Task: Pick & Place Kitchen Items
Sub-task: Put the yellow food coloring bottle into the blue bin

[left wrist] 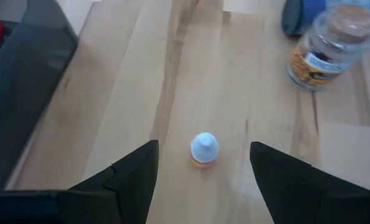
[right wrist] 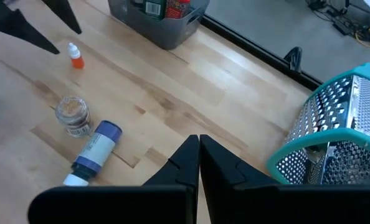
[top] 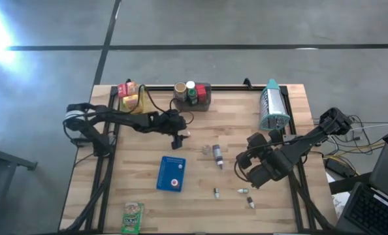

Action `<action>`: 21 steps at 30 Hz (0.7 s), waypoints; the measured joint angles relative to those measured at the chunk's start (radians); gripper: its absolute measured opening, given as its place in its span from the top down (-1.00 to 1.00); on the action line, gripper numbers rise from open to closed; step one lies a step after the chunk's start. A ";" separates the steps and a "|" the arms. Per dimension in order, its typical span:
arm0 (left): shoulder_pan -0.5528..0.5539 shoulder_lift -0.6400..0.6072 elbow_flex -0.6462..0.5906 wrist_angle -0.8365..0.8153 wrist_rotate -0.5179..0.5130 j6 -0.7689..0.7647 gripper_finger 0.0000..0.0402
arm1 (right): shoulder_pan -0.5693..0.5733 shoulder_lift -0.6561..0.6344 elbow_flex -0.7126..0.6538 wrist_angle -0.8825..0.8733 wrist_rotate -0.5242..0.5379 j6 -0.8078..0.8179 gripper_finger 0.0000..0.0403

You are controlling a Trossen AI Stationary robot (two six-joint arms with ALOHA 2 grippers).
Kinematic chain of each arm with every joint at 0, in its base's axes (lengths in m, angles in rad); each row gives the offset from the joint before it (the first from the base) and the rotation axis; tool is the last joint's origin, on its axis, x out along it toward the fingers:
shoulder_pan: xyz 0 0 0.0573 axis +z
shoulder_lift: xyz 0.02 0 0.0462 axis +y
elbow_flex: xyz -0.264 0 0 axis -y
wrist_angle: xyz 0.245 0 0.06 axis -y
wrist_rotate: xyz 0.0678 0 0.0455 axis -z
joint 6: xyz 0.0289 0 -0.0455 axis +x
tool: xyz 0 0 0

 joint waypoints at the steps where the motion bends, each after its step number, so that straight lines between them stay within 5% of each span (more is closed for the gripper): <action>1: 0.001 0.002 0.000 0.004 -0.002 -0.003 -0.28 | 0.000 0.000 0.000 0.001 0.002 0.000 0.96; 21: 0.010 0.072 0.002 0.075 -0.002 -0.023 -0.26 | 0.000 0.001 -0.028 0.010 0.006 -0.001 0.96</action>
